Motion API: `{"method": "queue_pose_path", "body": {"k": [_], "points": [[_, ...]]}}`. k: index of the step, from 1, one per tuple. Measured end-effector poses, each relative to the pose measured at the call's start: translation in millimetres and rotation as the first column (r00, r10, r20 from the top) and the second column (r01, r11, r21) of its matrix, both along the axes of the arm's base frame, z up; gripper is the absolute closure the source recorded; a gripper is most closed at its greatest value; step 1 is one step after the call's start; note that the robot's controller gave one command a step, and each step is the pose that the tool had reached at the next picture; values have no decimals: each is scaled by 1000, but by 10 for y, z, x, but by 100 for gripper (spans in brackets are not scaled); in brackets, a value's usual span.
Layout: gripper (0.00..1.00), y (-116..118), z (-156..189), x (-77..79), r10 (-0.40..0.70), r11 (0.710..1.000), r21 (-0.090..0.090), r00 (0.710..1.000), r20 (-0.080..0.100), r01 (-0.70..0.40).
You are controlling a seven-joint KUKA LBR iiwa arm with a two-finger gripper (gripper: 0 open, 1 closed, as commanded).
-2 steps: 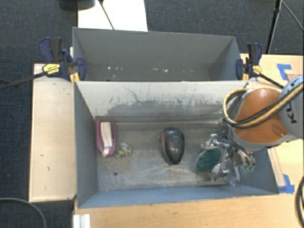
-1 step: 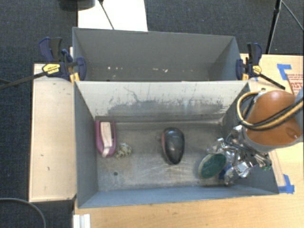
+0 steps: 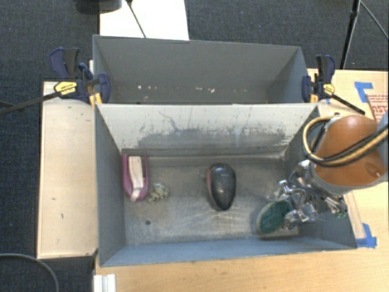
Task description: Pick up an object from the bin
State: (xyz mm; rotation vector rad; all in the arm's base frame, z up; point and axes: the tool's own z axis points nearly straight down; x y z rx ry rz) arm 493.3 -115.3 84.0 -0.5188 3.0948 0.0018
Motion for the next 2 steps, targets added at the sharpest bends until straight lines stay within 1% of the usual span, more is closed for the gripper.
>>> {"method": "queue_pose_path", "body": {"k": [1,2], "points": [[100,81,1032,-134,442,897,-5,897,2,-442],[100,177,2478,-59,465,885,-9,885,6,-465]]}}
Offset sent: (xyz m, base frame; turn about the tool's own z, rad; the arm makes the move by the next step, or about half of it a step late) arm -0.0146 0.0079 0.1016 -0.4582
